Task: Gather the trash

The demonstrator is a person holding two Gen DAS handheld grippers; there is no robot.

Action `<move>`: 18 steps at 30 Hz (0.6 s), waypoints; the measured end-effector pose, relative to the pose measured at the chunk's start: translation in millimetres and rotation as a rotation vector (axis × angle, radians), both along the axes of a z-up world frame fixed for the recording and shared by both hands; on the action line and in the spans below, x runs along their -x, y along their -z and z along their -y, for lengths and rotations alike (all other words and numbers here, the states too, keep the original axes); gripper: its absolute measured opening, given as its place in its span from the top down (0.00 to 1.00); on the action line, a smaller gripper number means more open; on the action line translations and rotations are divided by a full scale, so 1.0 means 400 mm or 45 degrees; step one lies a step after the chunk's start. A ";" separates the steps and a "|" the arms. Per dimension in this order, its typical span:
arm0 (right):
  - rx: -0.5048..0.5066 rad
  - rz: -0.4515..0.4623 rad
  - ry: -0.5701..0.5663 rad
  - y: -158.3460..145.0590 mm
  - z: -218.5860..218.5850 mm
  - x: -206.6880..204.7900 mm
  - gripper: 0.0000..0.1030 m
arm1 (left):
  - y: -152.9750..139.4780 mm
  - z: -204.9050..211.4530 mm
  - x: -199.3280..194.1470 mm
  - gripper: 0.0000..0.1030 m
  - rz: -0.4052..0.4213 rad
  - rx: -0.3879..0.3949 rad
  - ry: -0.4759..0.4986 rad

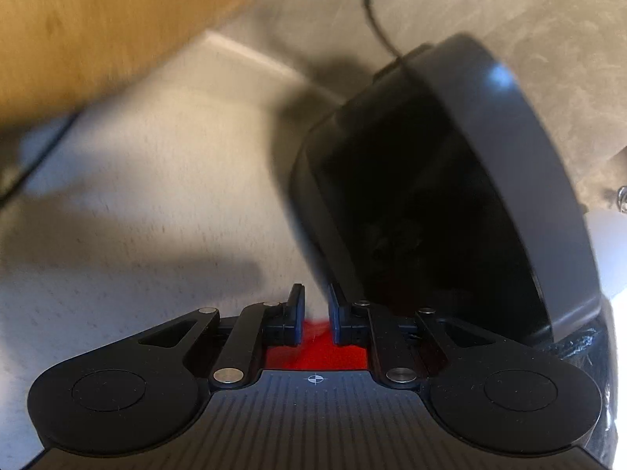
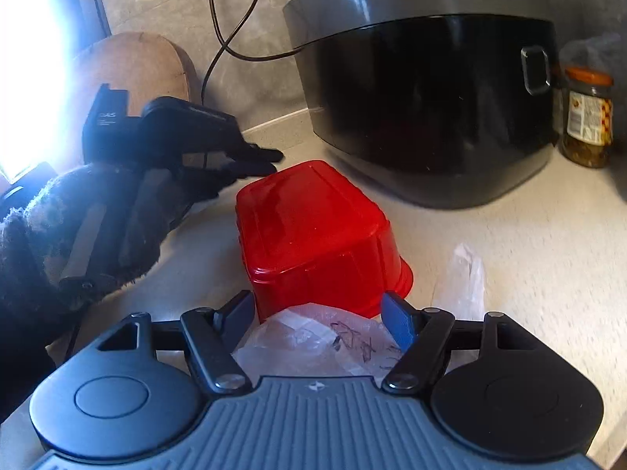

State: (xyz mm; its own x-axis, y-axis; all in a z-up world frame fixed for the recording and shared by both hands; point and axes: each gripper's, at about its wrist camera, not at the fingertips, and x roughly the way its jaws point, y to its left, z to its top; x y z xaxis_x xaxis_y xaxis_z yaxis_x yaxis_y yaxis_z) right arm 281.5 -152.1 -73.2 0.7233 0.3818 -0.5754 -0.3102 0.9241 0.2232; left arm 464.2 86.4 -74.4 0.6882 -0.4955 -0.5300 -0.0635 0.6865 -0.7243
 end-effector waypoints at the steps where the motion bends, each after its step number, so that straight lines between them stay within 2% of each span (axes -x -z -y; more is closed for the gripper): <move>1: 0.018 0.007 -0.002 0.002 -0.011 -0.006 0.30 | 0.011 0.002 -0.005 0.85 -0.014 0.029 0.010; 2: 0.037 0.012 -0.002 0.005 -0.021 -0.012 0.30 | 0.020 0.005 -0.010 0.85 -0.027 0.055 0.025; 3: 0.047 0.012 -0.004 0.007 -0.030 -0.018 0.21 | 0.024 0.007 -0.010 0.85 -0.029 0.067 0.025; 6: 0.066 0.011 0.054 0.010 -0.043 -0.035 0.14 | 0.025 0.008 -0.009 0.85 -0.029 0.099 0.022; 8: 0.063 0.011 0.077 0.006 -0.044 -0.046 0.13 | 0.012 0.007 -0.003 0.75 0.003 0.132 0.051; 11: 0.038 0.052 0.098 -0.009 -0.042 -0.045 0.13 | -0.027 0.029 0.018 0.73 0.049 -0.038 0.057; 12: 0.033 0.061 0.091 -0.014 -0.041 -0.042 0.13 | -0.035 0.033 0.022 0.72 0.053 -0.062 0.047; 13: 0.030 0.070 0.086 -0.019 -0.044 -0.039 0.13 | -0.041 0.031 0.027 0.67 0.053 -0.057 0.040; 16: 0.021 0.099 0.093 -0.035 -0.048 -0.018 0.12 | -0.055 0.017 0.050 0.66 0.055 -0.043 0.017; 18: 0.026 0.170 0.083 -0.052 -0.054 0.011 0.09 | -0.077 0.011 0.075 0.66 0.079 -0.028 0.005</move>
